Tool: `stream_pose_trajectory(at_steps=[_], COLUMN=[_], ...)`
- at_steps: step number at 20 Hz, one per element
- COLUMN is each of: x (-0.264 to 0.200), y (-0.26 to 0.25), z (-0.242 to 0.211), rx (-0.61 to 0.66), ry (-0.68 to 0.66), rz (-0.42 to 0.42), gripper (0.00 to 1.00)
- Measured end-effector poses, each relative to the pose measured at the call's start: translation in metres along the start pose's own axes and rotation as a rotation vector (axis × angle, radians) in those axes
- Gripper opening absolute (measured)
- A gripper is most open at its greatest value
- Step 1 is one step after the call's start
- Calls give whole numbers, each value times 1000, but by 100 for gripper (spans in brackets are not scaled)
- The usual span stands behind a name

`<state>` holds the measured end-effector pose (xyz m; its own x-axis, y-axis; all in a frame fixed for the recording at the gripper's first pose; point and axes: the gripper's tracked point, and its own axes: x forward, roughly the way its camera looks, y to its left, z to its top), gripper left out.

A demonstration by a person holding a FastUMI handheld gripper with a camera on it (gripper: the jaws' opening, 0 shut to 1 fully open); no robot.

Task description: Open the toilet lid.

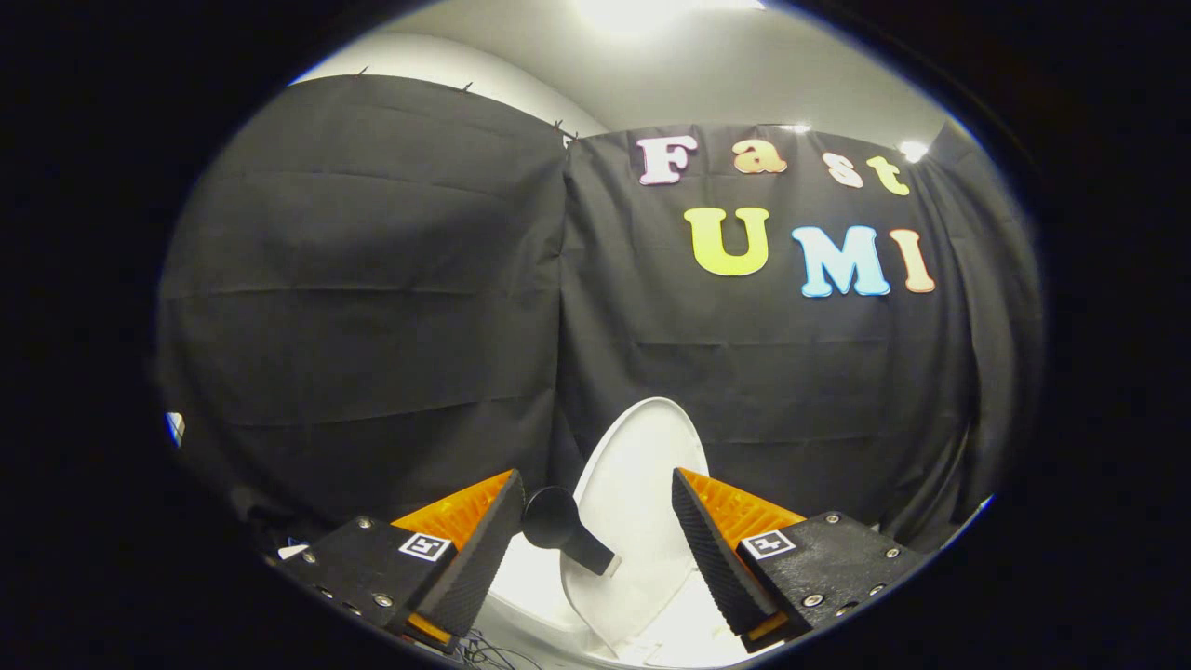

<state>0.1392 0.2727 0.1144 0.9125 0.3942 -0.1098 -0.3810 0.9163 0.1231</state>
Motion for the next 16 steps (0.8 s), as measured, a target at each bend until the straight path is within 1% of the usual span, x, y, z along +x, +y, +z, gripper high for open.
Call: stream_pose_trajectory(at_steps=[3,7,10,16], x=[-20,-57,-89,-146], y=[-12,-56,-98,-168], z=[16,27,28,4], rx=[58,79,38,-69], ry=[-50,-71,-81,-57], rz=[-28,-135,-251,-427], gripper=[97,97,97,97])
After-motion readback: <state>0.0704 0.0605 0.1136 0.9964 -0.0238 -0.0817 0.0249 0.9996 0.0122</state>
